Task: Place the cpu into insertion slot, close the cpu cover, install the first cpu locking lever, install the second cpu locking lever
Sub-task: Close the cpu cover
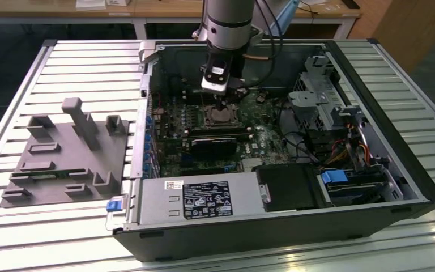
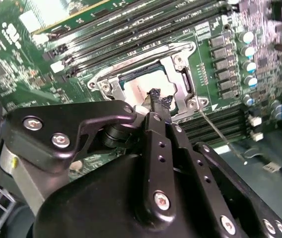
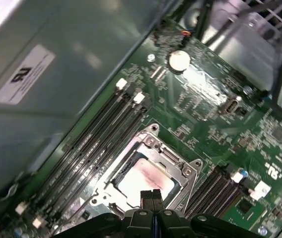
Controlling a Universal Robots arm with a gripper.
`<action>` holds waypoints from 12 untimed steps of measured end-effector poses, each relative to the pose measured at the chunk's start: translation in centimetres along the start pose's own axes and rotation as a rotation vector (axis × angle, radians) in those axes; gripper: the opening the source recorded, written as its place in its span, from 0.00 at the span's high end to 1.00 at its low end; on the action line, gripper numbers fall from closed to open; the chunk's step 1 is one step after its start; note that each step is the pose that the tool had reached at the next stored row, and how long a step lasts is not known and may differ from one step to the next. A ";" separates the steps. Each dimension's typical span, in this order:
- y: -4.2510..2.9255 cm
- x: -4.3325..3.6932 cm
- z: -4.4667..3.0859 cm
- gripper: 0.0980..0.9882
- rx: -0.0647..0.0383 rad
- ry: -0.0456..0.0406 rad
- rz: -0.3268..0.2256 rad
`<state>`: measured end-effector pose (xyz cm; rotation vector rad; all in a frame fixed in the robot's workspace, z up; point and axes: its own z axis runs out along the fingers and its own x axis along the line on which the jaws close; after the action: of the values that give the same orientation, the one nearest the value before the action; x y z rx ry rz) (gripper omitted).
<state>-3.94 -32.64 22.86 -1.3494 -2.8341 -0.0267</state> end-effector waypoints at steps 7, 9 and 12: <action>0.00 0.00 0.03 1.00 0.001 0.0018 -0.127; 0.00 0.00 0.04 1.00 0.002 0.0023 -0.165; 0.00 0.00 0.06 1.00 0.002 0.0032 -0.218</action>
<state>-3.94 -32.64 22.80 -1.0317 -2.9625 -0.0261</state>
